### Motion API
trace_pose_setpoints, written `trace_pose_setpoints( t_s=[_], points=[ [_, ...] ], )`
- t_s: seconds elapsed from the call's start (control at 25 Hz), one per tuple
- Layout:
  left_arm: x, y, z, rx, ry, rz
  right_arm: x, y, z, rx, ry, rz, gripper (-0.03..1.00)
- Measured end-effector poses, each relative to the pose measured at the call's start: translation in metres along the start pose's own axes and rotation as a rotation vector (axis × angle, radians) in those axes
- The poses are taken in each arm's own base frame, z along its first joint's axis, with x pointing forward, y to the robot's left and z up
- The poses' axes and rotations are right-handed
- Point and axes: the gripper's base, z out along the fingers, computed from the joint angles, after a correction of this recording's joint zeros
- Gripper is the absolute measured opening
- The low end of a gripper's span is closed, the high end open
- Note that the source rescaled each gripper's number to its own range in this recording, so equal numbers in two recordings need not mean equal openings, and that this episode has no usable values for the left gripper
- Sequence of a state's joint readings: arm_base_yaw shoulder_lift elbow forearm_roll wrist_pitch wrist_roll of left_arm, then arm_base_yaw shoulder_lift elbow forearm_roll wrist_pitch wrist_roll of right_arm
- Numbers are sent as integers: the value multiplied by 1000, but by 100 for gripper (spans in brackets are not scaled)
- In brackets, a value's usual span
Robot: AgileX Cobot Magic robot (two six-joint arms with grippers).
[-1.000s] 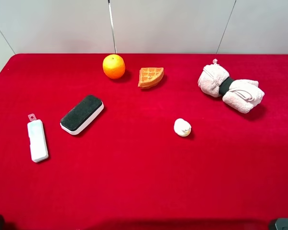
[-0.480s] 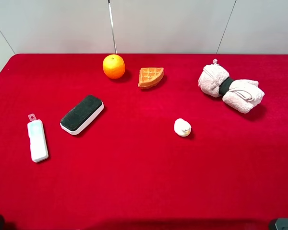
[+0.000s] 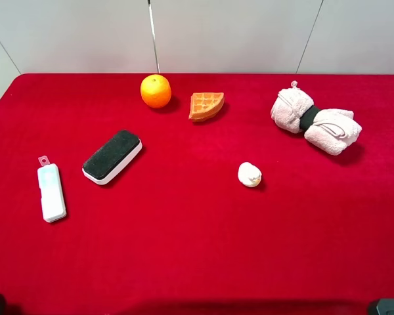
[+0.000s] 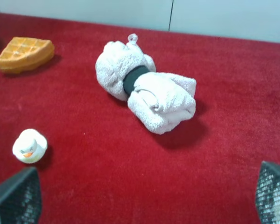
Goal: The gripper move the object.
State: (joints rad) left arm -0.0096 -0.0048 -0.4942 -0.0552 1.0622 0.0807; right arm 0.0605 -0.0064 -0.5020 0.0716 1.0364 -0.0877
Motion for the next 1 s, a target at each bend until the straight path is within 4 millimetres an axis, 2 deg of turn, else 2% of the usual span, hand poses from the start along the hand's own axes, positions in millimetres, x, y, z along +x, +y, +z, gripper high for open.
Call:
trace_pose_setpoints(
  t_s=[1.0],
  points=[
    [0, 0, 0, 0, 0, 0, -2, 0, 0, 6, -17, 0, 99]
  ],
)
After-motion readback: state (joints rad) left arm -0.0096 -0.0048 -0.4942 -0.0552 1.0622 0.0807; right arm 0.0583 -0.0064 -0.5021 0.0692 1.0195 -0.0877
